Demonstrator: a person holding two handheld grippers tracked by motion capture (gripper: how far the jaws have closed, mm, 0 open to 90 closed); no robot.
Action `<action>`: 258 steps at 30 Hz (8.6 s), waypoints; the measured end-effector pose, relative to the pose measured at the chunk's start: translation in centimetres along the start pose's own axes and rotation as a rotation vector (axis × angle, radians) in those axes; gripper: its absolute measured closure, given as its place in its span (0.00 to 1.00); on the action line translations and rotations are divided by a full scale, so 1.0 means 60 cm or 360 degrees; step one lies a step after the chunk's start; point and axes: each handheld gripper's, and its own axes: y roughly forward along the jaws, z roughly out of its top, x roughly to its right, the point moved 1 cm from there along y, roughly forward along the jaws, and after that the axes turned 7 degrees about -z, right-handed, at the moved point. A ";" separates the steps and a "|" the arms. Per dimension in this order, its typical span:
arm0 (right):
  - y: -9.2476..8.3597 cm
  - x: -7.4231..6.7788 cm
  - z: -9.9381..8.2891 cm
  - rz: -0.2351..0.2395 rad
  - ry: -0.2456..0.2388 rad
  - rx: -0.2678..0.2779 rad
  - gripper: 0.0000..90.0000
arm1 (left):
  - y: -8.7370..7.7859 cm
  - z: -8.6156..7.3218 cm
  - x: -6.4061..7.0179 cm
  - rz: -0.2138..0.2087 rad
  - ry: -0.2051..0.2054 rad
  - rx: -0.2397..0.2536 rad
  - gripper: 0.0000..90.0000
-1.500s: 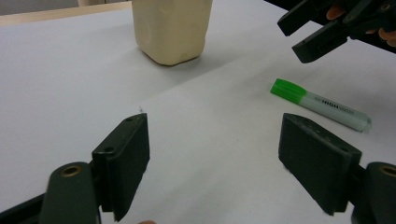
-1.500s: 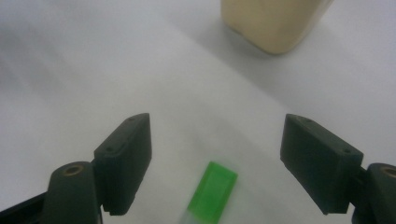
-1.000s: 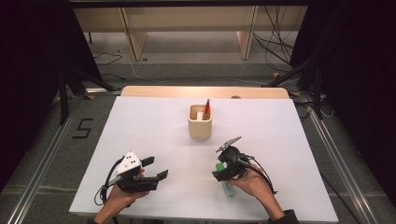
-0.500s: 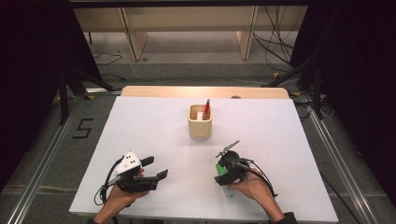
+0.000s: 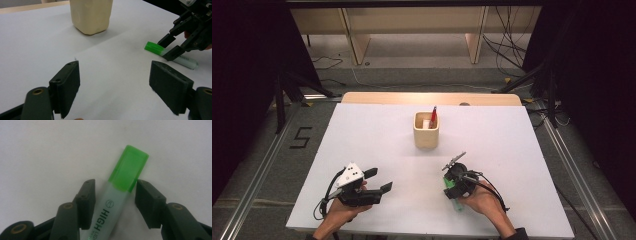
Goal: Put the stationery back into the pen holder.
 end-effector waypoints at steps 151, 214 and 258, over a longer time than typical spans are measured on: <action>-0.065 0.122 0.281 -0.0052 0.0529 0.1017 0.74 | -0.006 0.003 0.000 -0.0004 -0.0005 0.0037 0.27; -0.016 0.110 0.272 -0.0098 0.0511 0.0918 0.74 | -0.007 0.003 0.000 -0.0004 0.0001 0.0039 0.27; -0.056 0.124 0.244 0.0008 0.0532 0.0987 0.42 | -0.006 0.003 0.001 -0.0004 -0.0003 0.0038 0.27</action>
